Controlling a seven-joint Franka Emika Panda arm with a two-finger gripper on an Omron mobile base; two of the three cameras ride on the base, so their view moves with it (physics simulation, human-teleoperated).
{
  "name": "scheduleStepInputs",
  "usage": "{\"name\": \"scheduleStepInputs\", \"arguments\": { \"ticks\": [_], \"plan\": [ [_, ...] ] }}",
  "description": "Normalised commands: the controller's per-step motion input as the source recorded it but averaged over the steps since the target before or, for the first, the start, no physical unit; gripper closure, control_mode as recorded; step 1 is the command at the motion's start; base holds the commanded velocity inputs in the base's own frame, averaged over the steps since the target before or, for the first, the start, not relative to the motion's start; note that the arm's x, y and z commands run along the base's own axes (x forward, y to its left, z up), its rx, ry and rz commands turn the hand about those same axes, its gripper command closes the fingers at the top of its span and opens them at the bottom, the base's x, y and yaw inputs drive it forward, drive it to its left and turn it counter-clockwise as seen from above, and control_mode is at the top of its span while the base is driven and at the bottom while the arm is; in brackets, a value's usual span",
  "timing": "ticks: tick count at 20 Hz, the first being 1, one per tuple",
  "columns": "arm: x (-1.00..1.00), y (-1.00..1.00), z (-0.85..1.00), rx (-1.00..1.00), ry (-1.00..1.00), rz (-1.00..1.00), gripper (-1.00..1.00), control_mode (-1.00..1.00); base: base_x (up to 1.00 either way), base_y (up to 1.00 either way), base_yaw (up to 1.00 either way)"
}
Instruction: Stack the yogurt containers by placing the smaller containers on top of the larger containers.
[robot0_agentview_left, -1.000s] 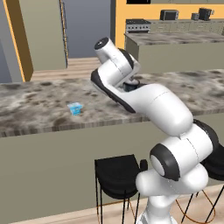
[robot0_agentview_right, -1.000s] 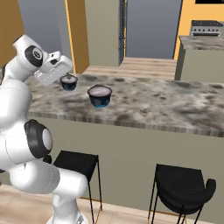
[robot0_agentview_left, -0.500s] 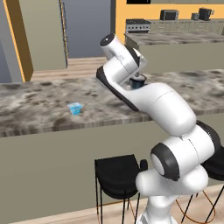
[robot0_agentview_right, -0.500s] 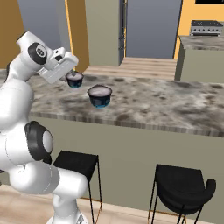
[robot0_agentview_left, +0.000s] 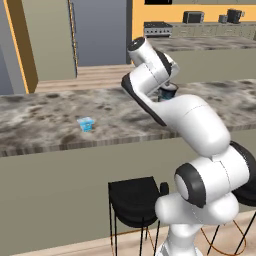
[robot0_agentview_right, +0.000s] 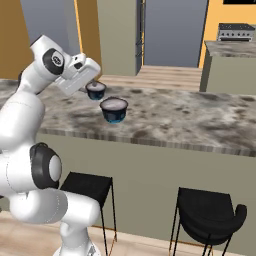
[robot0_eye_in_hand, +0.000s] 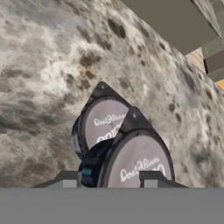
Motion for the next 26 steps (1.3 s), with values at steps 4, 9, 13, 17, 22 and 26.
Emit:
{"name": "scheduleStepInputs", "arguments": {
  "ticks": [4,9,13,17,22,26],
  "plan": [
    [0.0,-0.25,0.0,-0.02,0.0,0.0,1.0,-1.0,0.0,0.0,0.0],
    [0.01,-0.17,0.0,-0.03,0.0,0.0,1.0,-1.0,0.0,0.0,0.0],
    [0.07,-0.12,0.0,-0.03,0.0,0.0,1.0,-1.0,0.0,0.0,0.0],
    [0.04,-0.11,-0.04,-0.01,0.0,0.0,1.0,-1.0,0.0,0.0,0.0],
    [0.0,-0.02,-0.05,0.0,0.0,0.0,1.0,-1.0,0.0,0.0,0.0],
    [0.0,0.0,-0.1,0.0,0.0,0.0,1.0,-1.0,0.0,0.0,0.0]
  ]
}}
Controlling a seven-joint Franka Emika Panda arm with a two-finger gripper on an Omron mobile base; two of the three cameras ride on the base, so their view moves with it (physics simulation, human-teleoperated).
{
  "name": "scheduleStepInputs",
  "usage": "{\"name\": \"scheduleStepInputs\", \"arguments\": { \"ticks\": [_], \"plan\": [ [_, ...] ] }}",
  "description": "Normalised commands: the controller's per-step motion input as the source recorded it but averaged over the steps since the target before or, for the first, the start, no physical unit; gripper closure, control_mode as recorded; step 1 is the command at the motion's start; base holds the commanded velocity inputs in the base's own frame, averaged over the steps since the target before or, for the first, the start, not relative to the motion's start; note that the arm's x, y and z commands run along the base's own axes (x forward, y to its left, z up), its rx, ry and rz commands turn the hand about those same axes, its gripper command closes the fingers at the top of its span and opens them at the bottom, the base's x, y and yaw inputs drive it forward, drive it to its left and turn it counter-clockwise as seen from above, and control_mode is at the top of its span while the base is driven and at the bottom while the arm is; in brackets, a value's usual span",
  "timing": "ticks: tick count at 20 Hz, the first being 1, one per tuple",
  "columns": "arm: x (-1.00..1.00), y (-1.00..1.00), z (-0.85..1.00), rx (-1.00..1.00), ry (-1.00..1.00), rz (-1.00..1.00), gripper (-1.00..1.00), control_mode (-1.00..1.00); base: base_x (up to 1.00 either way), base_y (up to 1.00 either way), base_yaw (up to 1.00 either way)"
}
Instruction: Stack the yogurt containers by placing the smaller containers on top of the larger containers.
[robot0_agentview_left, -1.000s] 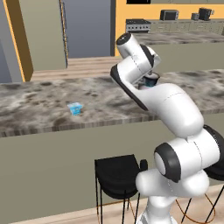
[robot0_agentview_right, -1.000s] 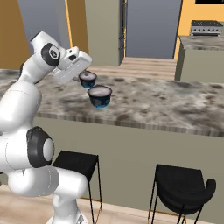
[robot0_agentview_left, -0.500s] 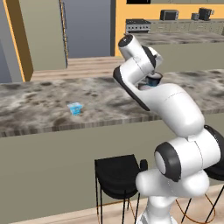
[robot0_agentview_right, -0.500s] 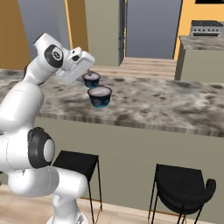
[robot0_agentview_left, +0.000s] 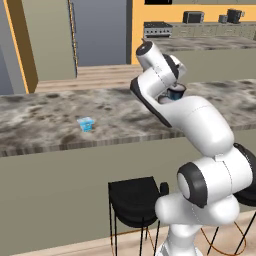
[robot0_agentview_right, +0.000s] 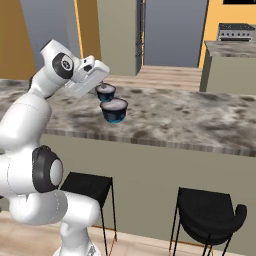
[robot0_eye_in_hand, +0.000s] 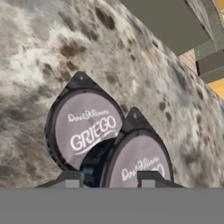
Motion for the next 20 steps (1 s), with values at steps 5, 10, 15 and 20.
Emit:
{"name": "scheduleStepInputs", "arguments": {
  "ticks": [5,10,15,20],
  "plan": [
    [0.04,-0.01,-0.1,0.0,0.0,0.0,1.0,-1.0,0.0,0.0,0.0],
    [0.12,-0.09,-0.04,0.0,0.0,0.0,1.0,-1.0,0.0,0.0,0.0],
    [0.05,-0.04,-0.13,0.0,0.0,0.0,1.0,-1.0,0.0,0.0,0.0],
    [0.03,0.0,-0.17,0.0,0.0,0.0,1.0,-1.0,0.0,0.0,0.0]
  ]
}}
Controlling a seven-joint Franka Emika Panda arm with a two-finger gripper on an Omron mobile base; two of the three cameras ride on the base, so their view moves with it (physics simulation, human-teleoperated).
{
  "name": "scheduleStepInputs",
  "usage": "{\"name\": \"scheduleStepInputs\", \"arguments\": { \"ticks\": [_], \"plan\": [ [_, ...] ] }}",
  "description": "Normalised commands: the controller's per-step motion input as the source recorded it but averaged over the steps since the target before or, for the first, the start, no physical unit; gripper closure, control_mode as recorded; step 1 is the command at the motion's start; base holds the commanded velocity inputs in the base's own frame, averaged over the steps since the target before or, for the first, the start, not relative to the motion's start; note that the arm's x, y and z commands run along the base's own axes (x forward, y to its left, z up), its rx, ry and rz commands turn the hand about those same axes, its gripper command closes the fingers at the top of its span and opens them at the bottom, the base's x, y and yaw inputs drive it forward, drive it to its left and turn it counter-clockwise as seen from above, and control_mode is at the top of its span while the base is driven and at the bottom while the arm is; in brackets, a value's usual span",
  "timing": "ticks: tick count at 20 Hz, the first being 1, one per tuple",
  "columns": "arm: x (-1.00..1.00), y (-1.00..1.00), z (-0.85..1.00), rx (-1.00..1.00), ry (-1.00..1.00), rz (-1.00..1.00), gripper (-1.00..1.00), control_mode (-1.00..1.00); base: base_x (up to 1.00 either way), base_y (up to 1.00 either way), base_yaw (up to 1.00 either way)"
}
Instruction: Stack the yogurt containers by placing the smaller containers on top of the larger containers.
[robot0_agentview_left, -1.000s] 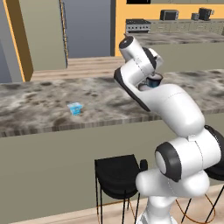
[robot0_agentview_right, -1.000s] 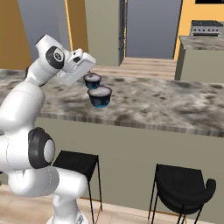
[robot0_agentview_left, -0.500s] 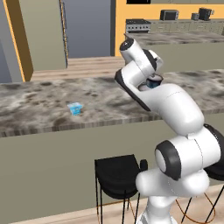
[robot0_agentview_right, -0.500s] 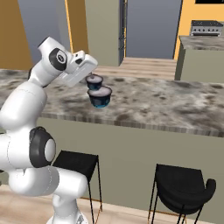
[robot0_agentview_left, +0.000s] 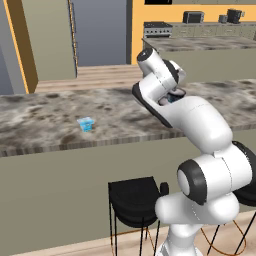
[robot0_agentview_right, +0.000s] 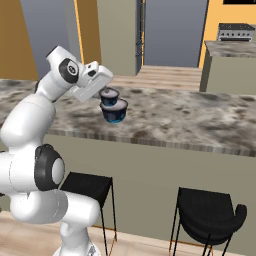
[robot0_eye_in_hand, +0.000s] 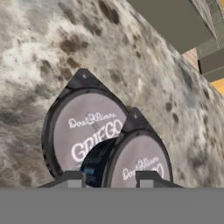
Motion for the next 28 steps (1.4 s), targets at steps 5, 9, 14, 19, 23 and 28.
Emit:
{"name": "scheduleStepInputs", "arguments": {
  "ticks": [5,9,14,19,23,28],
  "plan": [
    [0.08,-0.02,-0.06,0.0,0.0,0.0,1.0,-1.0,0.0,0.0,0.0],
    [0.15,0.0,-0.04,0.0,0.0,0.0,1.0,-1.0,0.0,0.0,0.0],
    [0.18,0.0,-0.06,0.0,0.0,0.0,1.0,-1.0,0.0,0.0,0.0],
    [0.14,0.0,-0.07,0.0,0.0,0.0,1.0,-1.0,0.0,0.0,0.0],
    [0.11,-0.01,-0.06,0.0,0.0,0.0,1.0,-1.0,0.0,0.0,0.0],
    [0.03,0.0,-0.09,0.0,0.0,0.0,1.0,-1.0,0.0,0.0,0.0]
  ]
}}
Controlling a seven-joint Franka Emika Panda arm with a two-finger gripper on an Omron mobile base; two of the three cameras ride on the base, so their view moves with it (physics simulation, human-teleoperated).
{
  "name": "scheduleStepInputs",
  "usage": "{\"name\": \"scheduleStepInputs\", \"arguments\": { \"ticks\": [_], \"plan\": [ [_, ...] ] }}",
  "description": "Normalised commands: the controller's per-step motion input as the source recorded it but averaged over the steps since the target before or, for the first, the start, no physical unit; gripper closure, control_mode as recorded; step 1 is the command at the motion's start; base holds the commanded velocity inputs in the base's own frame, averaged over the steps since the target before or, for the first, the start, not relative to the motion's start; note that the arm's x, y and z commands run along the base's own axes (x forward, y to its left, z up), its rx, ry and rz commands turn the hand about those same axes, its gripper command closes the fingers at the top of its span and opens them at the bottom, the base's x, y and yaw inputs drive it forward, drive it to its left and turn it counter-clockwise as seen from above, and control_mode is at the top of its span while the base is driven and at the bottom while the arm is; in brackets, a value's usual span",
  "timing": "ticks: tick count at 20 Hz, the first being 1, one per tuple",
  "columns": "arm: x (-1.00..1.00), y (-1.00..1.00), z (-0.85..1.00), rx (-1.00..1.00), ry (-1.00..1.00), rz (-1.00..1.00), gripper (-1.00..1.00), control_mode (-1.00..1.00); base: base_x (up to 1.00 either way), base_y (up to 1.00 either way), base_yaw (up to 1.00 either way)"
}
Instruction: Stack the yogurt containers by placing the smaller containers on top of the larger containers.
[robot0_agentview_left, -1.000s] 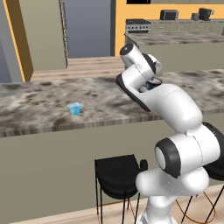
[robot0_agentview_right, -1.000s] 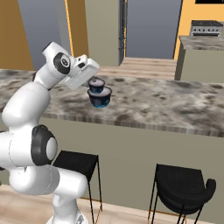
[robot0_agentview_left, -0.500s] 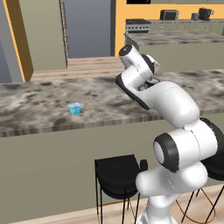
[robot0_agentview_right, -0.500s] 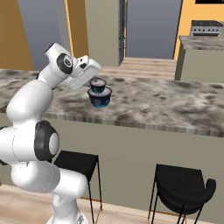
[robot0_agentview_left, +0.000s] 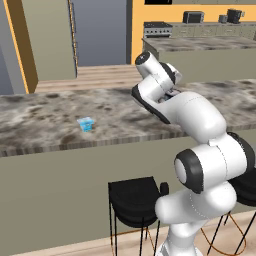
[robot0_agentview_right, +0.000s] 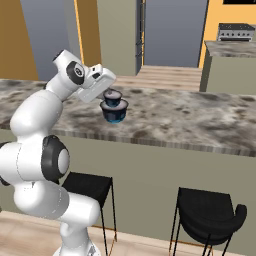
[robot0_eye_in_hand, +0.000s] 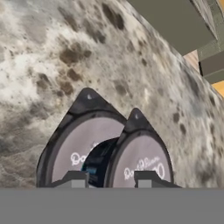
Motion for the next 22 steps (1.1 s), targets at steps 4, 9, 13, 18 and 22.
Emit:
{"name": "scheduleStepInputs", "arguments": {
  "ticks": [4,9,13,18,22],
  "plan": [
    [0.0,0.0,-0.1,0.0,0.0,0.0,1.0,-1.0,0.0,0.0,0.0],
    [0.0,0.0,0.0,0.0,0.0,0.0,-1.0,-1.0,0.0,0.0,0.0],
    [0.0,0.0,0.0,0.0,0.0,0.0,-1.0,-1.0,0.0,0.0,0.0],
    [0.0,0.0,0.0,0.0,0.0,0.0,-1.0,-1.0,0.0,0.0,0.0],
    [0.0,0.0,0.0,0.0,0.0,0.0,-1.0,-1.0,0.0,0.0,0.0]
  ]
}}
